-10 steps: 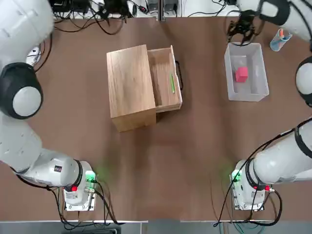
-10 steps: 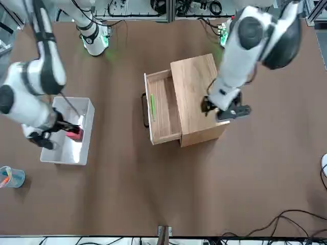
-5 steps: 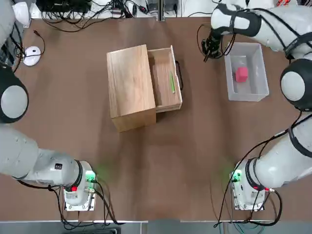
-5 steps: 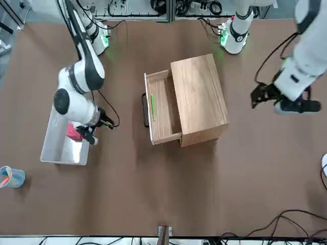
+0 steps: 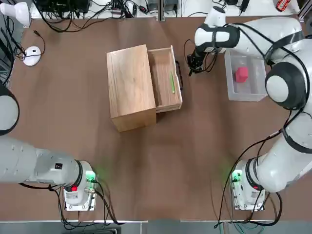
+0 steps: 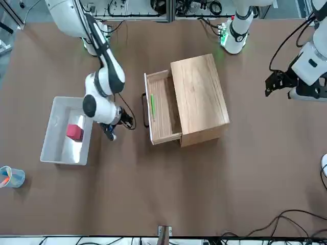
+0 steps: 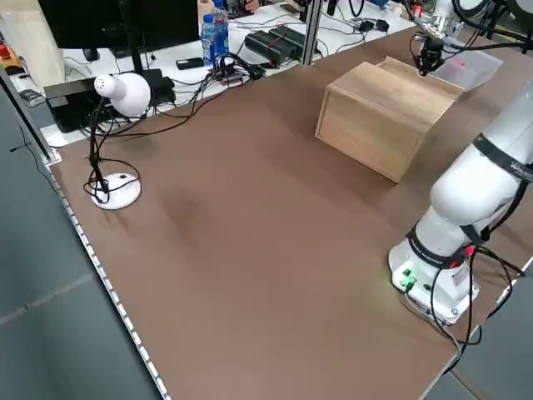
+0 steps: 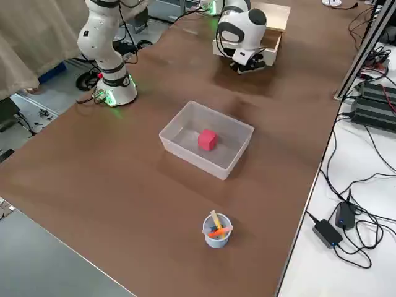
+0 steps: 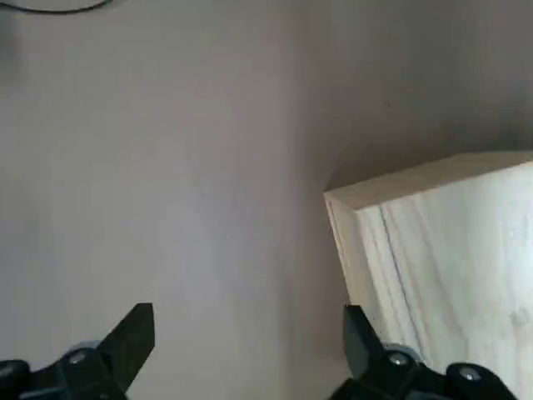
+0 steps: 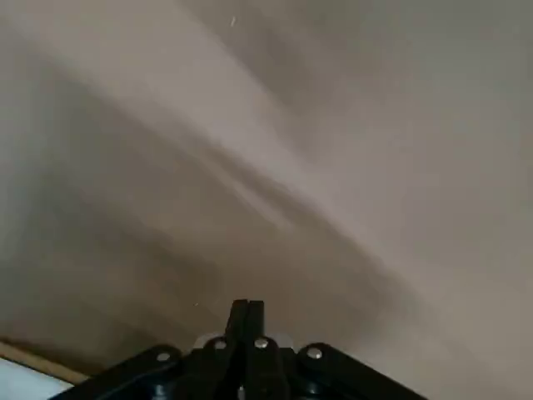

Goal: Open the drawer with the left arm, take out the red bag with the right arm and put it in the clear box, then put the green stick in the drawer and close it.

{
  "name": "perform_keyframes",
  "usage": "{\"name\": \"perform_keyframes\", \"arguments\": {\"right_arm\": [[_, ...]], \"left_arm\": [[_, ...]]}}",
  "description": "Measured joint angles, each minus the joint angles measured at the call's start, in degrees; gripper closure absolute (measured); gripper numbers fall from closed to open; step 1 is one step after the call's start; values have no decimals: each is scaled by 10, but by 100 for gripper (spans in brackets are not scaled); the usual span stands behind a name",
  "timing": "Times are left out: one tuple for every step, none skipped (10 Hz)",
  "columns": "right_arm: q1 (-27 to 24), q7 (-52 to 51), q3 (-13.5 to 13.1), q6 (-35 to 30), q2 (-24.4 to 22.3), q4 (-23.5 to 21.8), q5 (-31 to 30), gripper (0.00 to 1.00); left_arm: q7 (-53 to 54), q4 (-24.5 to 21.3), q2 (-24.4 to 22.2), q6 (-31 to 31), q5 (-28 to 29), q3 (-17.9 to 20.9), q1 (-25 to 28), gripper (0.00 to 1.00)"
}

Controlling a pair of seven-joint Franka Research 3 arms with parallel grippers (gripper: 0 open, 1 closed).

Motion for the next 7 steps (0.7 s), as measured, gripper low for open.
{"name": "perform_keyframes", "arguments": {"right_arm": [[19,21,0,19,4,-1,6,96],[35,42,0,36,9,-2,9,96],[43,60,-4,50,15,-4,9,96],[44,69,-5,55,18,-6,17,96],[47,71,-7,58,19,-7,34,96],[51,73,-10,66,19,-9,51,96],[55,82,-13,74,19,-13,65,96]], "left_arm": [[0,-2,3,1,0,0,0,0],[0,0,5,3,0,0,0,0],[0,7,8,4,0,0,0,0],[0,15,12,4,0,0,0,0],[0,20,16,4,0,0,0,0],[0,21,18,4,0,0,-1,0],[0,21,19,4,0,0,-1,0]]}}
